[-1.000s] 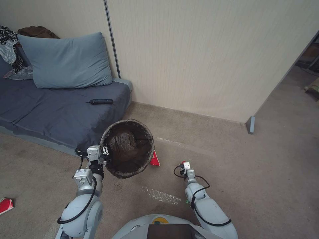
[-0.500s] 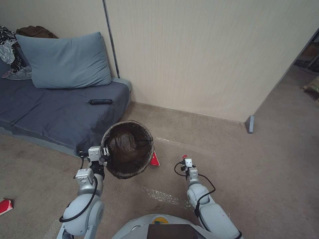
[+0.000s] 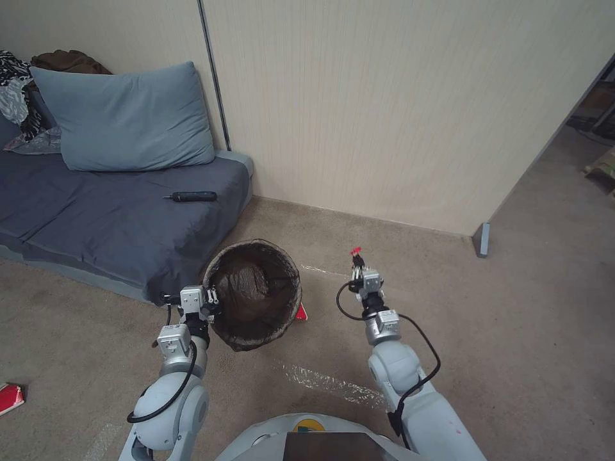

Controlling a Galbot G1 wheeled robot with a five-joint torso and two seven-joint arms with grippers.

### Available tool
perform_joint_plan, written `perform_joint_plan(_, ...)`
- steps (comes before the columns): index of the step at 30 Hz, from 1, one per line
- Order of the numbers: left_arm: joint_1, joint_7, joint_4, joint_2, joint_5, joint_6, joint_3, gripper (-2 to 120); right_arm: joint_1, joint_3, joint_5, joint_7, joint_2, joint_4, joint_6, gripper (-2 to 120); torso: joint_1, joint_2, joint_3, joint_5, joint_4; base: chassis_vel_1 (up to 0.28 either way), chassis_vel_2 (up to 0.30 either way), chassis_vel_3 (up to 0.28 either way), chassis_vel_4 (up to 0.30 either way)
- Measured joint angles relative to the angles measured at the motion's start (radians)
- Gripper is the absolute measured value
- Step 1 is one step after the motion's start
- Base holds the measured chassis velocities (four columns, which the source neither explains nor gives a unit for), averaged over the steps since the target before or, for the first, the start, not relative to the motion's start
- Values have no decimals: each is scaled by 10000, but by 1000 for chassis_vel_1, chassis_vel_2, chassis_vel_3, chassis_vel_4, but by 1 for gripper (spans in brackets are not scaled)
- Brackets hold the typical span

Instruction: Pick up the trash bin, then pick up the garbage from the floor and place it into the trash bin.

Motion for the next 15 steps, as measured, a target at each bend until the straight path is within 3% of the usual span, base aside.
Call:
perform_joint_plan(2, -11, 0, 7, 4, -14, 42, 38, 3, -1, -29, 56, -272, -52, 191, 177, 0, 0, 0, 0, 1, 1, 0, 0, 0, 0)
perform_joint_plan(5, -44, 0, -23, 18, -173, 337, 261, 3, 85, -398, 476, -1535, -395, 1033, 807, 0, 0, 0, 0, 1, 0, 0, 0, 0, 0)
perform_joint_plan(11, -64, 35, -50, 46, -243, 577, 430, 3, 367, -1156, 1274, -2649, -1021, 1892, 834, 0, 0, 0, 0, 1, 0, 0, 0, 0, 0)
perform_joint_plan(15, -87, 16, -27, 34, -270, 656, 566, 3, 616, -1959, 1760, -2804, -1488, 2226, 467, 0, 0, 0, 0, 0, 1, 0, 0, 0, 0)
